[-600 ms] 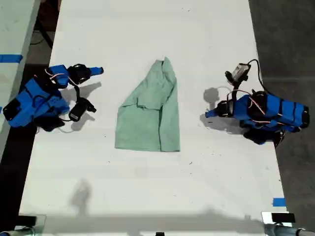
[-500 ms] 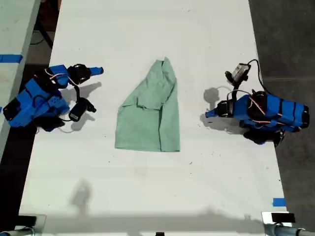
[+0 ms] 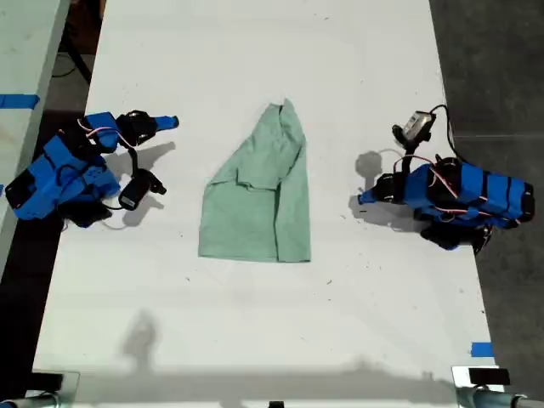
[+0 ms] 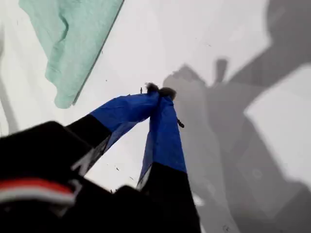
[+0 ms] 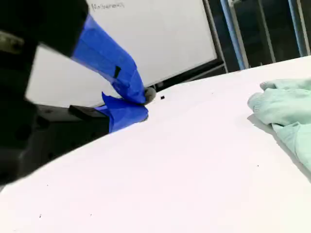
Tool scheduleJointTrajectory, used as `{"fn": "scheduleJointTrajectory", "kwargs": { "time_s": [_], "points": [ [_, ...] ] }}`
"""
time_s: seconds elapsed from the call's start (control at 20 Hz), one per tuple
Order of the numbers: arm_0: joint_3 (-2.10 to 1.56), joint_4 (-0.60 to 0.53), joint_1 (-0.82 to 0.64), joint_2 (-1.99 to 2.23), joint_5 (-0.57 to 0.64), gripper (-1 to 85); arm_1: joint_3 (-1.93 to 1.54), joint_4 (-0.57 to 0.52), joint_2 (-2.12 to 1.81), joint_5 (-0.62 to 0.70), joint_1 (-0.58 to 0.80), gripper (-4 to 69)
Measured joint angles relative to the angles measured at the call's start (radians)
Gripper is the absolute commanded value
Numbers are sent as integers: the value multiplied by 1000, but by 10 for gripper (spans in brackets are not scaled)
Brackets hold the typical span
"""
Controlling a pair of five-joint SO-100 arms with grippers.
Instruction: Fold t shirt
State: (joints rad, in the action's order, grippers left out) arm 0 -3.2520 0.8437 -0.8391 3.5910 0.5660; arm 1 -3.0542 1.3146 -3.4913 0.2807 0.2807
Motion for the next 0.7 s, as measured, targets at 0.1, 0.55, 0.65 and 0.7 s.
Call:
{"fn": "scheduleJointTrajectory", "kwargs": {
  "time_s": [0.1, 0.55, 0.65, 0.7],
  "points": [
    [17, 9, 63, -6, -14, -1, 0, 0, 0, -2, 3, -15],
    [1146, 523, 522, -1396, -483, 208, 0, 0, 0, -3, 17, -15],
    [1220, 529, 643, -1509, -577, 192, 0, 0, 0, -3, 17, -15],
    [1233, 518, 675, -1566, -600, 189, 0, 0, 0, -3, 17, -15]
  ]
}}
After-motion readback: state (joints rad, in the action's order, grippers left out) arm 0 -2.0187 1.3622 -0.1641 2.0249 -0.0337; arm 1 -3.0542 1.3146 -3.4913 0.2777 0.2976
